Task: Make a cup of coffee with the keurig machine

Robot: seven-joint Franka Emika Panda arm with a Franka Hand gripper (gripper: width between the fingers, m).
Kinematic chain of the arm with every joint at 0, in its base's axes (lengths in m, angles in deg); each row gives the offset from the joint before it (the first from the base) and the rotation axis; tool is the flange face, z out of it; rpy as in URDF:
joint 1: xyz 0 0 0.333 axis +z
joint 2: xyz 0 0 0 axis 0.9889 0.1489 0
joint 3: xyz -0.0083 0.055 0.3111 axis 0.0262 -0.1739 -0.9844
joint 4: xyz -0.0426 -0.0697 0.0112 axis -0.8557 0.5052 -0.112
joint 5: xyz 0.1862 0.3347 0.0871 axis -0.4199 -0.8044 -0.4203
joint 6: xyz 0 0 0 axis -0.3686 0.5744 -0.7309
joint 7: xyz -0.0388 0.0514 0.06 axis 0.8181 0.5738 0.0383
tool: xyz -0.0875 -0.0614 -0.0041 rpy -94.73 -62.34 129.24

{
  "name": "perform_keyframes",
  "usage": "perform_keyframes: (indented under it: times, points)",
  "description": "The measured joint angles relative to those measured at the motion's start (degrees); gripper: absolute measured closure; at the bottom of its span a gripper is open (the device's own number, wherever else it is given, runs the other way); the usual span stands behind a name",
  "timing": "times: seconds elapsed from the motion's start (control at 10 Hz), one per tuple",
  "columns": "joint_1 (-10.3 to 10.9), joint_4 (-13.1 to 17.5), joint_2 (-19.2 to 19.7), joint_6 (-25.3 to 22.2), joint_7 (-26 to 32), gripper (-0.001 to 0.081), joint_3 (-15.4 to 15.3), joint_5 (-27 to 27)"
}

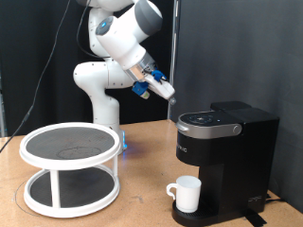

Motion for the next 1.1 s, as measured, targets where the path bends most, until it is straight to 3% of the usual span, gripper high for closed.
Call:
perform_keyframes:
  times: [0.2,0.5,0.7,1.1]
  points:
    - [0.07,3.4,-0.66,-1.14,0.28,0.0072,-2.0,6.47]
    - [0.08,12.1,-0.42,-13.7,0.58,0.0072,-3.57,19.17]
    - [0.04,16.09,-0.42,-20.2,0.66,0.0072,-3.27,21.17]
    - [0.01,16.7,-0.81,-21.73,-0.55,0.0072,-2.0,18.67]
